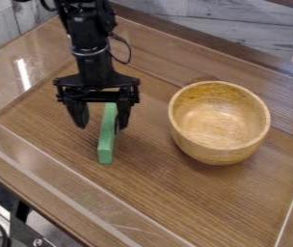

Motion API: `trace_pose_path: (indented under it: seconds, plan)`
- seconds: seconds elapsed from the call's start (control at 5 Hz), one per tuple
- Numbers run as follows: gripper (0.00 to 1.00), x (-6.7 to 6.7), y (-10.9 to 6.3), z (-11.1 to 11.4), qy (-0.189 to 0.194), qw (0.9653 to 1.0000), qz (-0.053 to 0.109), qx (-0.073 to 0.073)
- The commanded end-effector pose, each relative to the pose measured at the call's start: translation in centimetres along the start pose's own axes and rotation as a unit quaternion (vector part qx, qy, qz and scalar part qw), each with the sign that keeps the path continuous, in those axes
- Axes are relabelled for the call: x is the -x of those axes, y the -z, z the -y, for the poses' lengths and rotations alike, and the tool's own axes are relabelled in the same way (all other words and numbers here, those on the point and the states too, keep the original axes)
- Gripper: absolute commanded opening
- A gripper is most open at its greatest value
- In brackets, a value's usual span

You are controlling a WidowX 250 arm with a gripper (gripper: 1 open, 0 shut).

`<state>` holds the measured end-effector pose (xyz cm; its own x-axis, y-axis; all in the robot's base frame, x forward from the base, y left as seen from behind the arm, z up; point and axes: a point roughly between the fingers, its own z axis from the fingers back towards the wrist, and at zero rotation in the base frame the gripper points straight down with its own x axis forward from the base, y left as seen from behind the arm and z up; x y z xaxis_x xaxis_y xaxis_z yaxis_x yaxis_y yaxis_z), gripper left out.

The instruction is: Put the green block in the brown bowl

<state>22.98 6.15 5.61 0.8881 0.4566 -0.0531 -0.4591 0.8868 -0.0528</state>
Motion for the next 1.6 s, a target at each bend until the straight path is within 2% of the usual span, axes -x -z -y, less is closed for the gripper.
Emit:
trace_pose_path:
  seconds: [0.0, 1.4]
  plan:
    - [1.00, -1.26, -1.19, 0.59, 0.008, 0.9996, 0.028, 0.005]
    - [1.00, -2.23, -1.25, 1.11, 0.024, 0.9989, 0.040, 0.010]
